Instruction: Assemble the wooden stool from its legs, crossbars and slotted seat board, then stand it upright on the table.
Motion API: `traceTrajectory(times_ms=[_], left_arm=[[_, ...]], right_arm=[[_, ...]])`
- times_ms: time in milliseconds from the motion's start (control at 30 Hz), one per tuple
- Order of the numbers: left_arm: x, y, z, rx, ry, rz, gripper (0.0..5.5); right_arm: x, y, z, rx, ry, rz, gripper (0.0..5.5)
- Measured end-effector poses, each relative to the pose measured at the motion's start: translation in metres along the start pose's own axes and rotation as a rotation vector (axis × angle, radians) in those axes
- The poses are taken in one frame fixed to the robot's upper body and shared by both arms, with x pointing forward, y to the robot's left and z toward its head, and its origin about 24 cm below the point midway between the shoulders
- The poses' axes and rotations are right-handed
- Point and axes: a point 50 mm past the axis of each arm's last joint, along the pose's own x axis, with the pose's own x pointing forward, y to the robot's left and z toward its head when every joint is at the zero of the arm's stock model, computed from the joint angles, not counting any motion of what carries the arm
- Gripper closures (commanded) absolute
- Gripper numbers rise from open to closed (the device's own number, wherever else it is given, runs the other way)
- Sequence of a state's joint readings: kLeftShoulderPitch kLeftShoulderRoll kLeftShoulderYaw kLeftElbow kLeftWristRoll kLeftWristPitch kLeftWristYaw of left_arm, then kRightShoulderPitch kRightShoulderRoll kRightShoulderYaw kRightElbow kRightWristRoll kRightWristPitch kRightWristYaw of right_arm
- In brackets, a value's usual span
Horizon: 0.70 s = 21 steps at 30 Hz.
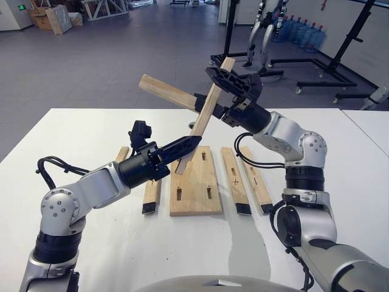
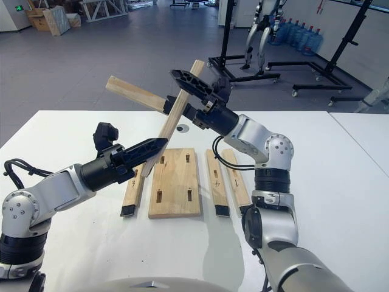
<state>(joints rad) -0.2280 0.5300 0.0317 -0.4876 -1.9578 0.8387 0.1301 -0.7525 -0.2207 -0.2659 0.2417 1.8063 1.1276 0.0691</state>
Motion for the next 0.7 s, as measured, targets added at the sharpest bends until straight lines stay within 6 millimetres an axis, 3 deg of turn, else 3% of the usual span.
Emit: traceTrajectory(times_ms=[567, 700], left_arm=[[0.0012, -0.0012, -0.001, 0.001, 0.0, -0.008, 3.48], [0.0014, -0.0013, -0.0015, 0.0, 0.004, -0.008, 3.48]], right_arm=[[0.0027, -0.0037, -0.0044, 0.01, -0.009, -0.001, 3.34], [0.0008, -0.0045, -0.0051, 0.01, -0.014, -0.006, 3.45]])
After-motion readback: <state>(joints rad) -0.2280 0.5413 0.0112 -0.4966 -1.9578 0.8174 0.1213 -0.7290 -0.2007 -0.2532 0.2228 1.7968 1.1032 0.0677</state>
